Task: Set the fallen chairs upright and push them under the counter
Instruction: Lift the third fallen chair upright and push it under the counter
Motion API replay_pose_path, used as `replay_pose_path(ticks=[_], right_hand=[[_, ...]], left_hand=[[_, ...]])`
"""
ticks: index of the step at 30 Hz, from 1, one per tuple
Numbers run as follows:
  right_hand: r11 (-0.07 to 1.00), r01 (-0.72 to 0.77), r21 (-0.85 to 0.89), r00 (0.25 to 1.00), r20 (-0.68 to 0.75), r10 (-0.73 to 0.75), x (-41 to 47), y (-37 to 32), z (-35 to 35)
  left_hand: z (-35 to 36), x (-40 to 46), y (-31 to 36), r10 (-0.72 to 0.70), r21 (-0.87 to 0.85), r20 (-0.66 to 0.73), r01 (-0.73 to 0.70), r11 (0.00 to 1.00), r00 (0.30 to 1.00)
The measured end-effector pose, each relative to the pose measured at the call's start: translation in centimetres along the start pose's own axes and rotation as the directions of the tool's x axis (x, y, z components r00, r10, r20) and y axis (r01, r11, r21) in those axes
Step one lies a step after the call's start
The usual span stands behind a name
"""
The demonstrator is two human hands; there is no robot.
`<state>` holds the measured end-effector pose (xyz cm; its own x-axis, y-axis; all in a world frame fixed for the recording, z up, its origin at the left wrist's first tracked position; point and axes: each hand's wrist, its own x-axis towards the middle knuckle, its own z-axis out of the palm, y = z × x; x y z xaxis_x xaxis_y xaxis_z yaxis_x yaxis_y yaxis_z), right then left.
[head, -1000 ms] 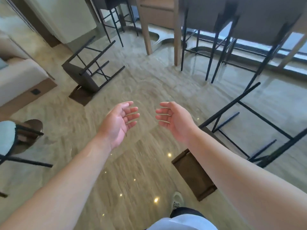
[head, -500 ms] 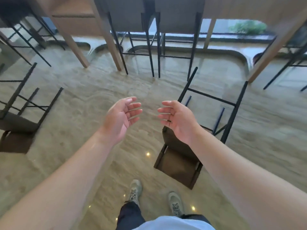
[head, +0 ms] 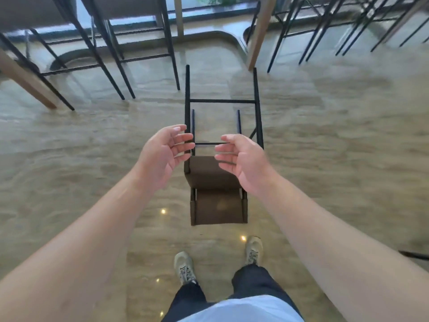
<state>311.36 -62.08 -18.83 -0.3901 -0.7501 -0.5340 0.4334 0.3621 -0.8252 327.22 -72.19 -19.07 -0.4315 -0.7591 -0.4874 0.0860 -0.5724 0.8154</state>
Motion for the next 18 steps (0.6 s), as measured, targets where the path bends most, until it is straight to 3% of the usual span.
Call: replay_pose_path(ticks=[10, 18], right_hand=[[0.992, -0.122, -0.005, 0.988, -0.097, 0.121, 4.4, 7.1, -6.2], [0.983, -0.175, -0.054, 0.977, -0.132, 0.167, 14.5, 19.1, -14.1]], left_hand=[[1.4, 5.0, -8.2, -0.146, 0.096, -0.044, 0.15, 0.984, 0.988], [1.9, 14.4, -22.8, -0.202, 0.153, -0.077, 0.211, 0.965, 0.976]])
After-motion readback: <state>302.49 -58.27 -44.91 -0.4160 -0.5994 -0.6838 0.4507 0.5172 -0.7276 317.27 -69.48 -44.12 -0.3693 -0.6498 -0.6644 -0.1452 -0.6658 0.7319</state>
